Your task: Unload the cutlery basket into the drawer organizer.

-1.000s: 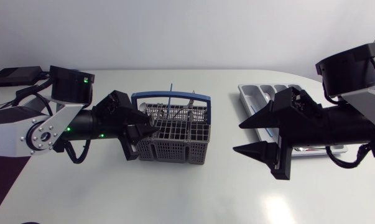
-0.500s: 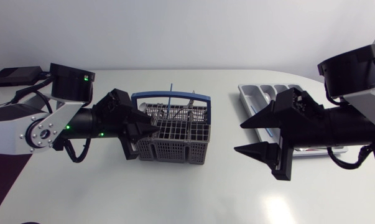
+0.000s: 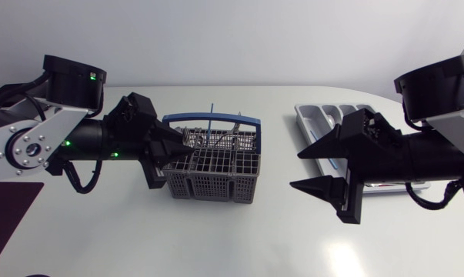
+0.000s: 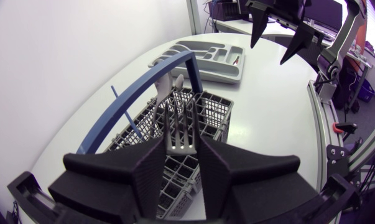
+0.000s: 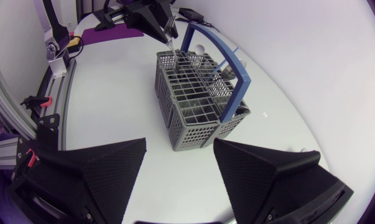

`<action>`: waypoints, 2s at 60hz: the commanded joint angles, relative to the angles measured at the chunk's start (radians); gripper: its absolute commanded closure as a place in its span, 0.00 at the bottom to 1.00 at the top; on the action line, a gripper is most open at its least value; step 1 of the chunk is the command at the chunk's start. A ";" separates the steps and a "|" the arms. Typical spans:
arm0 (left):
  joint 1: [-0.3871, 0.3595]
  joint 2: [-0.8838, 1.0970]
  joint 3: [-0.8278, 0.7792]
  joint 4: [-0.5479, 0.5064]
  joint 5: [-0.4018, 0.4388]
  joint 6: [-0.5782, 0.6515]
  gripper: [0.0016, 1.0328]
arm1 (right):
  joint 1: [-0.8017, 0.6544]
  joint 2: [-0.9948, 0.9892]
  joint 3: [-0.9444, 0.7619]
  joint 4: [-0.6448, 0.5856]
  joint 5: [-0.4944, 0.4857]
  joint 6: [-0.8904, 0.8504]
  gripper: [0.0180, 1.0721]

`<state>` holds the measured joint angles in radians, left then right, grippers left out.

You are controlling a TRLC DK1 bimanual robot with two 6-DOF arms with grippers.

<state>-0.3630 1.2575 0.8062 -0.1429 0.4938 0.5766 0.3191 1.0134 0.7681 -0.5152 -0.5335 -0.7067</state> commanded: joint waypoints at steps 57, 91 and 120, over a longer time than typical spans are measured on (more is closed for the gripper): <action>0.015 -0.073 0.234 -0.405 0.040 0.249 0.94 | 0.067 -0.033 -0.024 -0.020 0.013 0.007 0.25; 0.047 -0.092 0.264 -0.448 0.042 0.272 0.94 | 0.146 -0.016 -0.016 -0.005 0.047 0.044 0.23; 0.045 -0.093 0.306 -0.485 0.043 0.255 0.94 | 0.281 0.111 0.031 0.109 0.133 0.147 0.20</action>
<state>-0.3271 1.1786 1.0725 -0.6285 0.5262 0.8345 0.5732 1.0836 0.7761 -0.4343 -0.4164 -0.6041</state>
